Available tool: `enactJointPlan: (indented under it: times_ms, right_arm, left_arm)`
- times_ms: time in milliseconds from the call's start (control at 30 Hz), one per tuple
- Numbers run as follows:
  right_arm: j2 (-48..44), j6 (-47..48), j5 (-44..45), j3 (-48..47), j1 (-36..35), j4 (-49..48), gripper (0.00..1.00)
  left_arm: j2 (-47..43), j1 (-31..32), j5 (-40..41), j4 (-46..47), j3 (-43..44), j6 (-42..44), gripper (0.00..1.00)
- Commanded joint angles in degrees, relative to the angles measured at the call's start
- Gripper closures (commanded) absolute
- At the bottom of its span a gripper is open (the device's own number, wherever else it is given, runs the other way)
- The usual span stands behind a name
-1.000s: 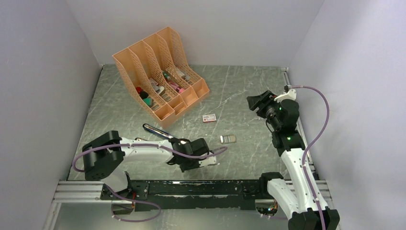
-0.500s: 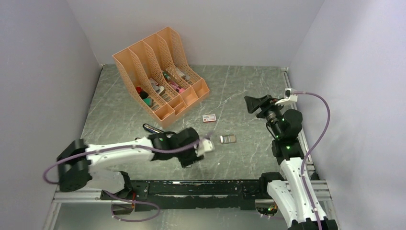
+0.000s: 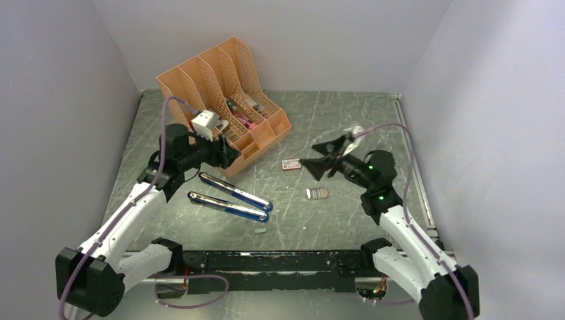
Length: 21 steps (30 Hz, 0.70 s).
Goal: Load the staples into the stapler
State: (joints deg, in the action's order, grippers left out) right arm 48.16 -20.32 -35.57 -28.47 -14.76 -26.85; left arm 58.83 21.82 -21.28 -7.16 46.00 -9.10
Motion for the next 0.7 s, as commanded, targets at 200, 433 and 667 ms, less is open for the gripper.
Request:
enactJointPlan:
  times_ms: [200,433,667]
  right_arm:
    - [9.25,37.82,-2.07,-4.8,-27.96,18.89,0.29]
    - [21.89,46.69,-6.01,-5.93,-37.3,27.0,0.39]
    - [31.53,47.33,-4.7,-4.71,-40.0,24.41,0.52]
  left_arm:
    - [-2.48,-6.99,5.35,5.19,1.1,-2.31,0.27]
    - [-3.85,-7.15,11.62,3.41,1.34,4.95,0.28]
    - [-2.75,-7.64,11.29,3.56,-1.0,7.1,0.29]
